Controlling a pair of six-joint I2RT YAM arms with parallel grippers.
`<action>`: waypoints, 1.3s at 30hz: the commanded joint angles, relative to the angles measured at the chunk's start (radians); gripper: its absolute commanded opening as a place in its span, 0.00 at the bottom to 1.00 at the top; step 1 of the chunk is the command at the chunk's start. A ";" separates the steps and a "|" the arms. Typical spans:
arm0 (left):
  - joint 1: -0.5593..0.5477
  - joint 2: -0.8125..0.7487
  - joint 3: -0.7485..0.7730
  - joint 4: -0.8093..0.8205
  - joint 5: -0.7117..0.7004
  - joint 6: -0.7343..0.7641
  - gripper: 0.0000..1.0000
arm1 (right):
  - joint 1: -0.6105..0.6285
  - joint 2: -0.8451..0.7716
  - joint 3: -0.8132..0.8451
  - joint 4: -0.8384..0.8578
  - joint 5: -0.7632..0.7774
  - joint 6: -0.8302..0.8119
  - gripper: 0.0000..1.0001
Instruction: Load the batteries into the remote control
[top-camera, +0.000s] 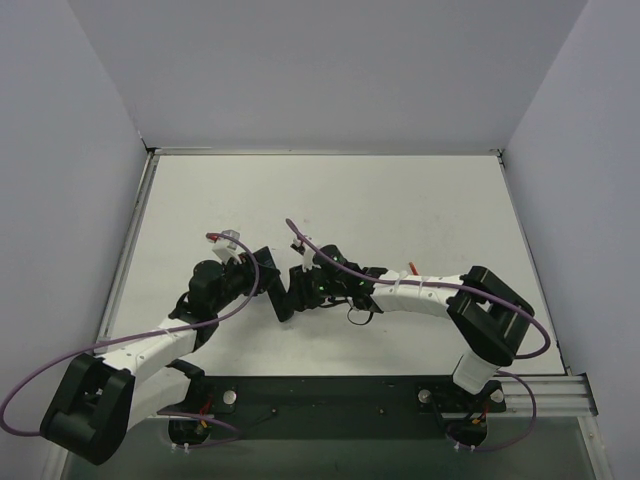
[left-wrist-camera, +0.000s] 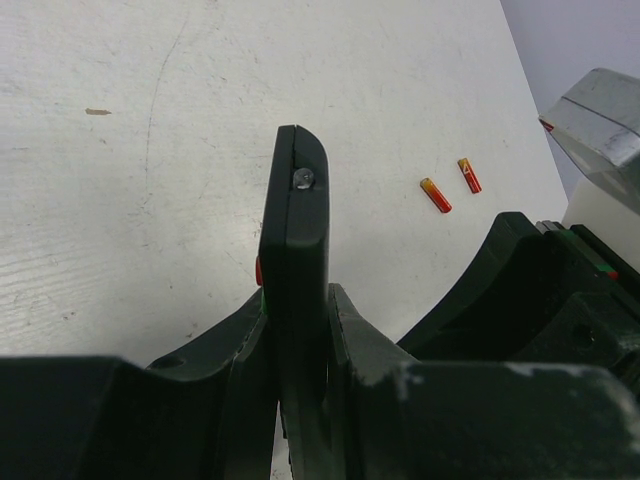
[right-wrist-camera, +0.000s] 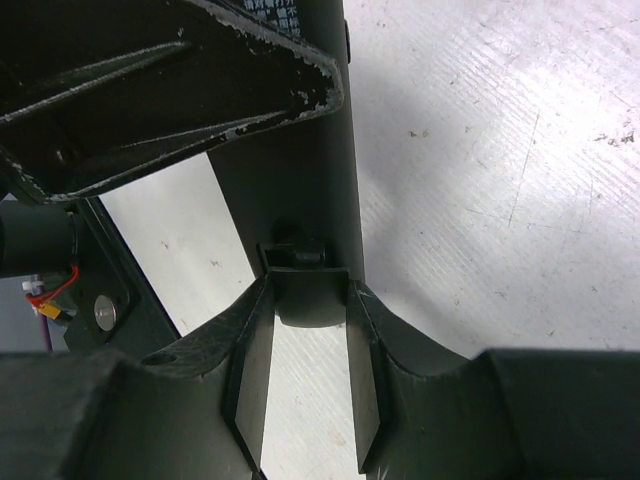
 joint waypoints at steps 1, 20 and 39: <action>-0.007 -0.036 0.011 -0.005 -0.021 0.013 0.00 | -0.006 -0.057 0.030 -0.016 0.053 -0.049 0.03; -0.016 -0.191 -0.028 -0.168 -0.185 0.037 0.00 | -0.161 -0.134 0.079 -0.387 0.281 -0.170 0.00; -0.010 -0.381 -0.117 -0.024 0.012 -0.098 0.00 | -0.239 0.129 0.285 -0.620 0.353 -0.189 0.55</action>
